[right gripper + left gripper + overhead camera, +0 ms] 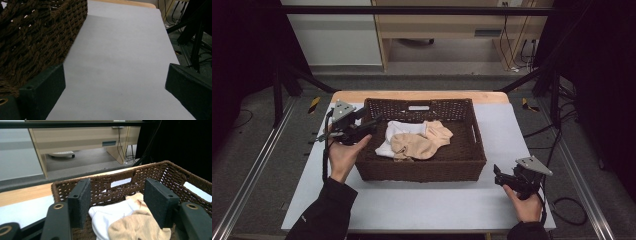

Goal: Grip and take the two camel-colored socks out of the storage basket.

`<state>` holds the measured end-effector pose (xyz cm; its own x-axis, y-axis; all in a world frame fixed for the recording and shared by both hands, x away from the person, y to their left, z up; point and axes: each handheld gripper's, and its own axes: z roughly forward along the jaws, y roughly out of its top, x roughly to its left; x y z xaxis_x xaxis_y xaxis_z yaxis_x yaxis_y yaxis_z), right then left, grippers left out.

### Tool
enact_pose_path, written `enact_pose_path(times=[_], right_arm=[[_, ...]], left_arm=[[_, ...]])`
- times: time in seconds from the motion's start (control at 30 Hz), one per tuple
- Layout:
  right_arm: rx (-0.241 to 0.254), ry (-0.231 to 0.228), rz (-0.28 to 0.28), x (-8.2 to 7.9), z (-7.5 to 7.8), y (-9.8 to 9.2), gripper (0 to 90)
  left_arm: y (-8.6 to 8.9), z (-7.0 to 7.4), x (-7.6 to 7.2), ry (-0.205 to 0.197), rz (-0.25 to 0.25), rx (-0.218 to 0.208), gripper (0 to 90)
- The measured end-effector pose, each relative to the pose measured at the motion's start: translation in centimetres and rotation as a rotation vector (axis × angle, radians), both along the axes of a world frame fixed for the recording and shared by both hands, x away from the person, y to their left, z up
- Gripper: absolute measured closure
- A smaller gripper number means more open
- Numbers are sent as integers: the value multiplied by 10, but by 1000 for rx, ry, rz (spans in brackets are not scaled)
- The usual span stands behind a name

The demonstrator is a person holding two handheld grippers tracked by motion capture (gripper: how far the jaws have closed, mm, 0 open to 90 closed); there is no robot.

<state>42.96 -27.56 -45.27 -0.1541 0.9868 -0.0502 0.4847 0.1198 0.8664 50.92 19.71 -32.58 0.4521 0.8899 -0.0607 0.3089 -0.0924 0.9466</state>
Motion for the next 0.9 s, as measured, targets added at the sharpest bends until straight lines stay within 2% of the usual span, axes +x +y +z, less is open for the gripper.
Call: enact_pose_path(times=[0.13,0.27,0.37,0.43,0.5,0.6,0.63,0.73,0.9], right_arm=[[-2,4,-3,1,0,0,33],[5,-3,-5,0,0,-1,32],[3,-1,-6,0,0,-1,33],[2,-3,-5,0,0,-1,33],[0,-3,-5,0,0,-1,33],[-5,-2,-3,1,-1,-1,33],[-4,0,-2,1,-1,0,33],[-6,3,-1,1,-1,0,34],[-11,5,1,1,-1,1,34]], left_arm=[[-7,-1,10,4,3,0,361],[-18,-7,26,-3,8,33,354],[-22,-10,32,-5,10,39,355],[-27,-16,41,-13,16,45,356],[-29,-18,44,-3,18,45,357],[-36,-29,55,21,18,84,360],[-36,-29,55,21,18,84,359],[-39,-40,63,79,23,103,357],[-42,-58,70,119,19,135,345]])
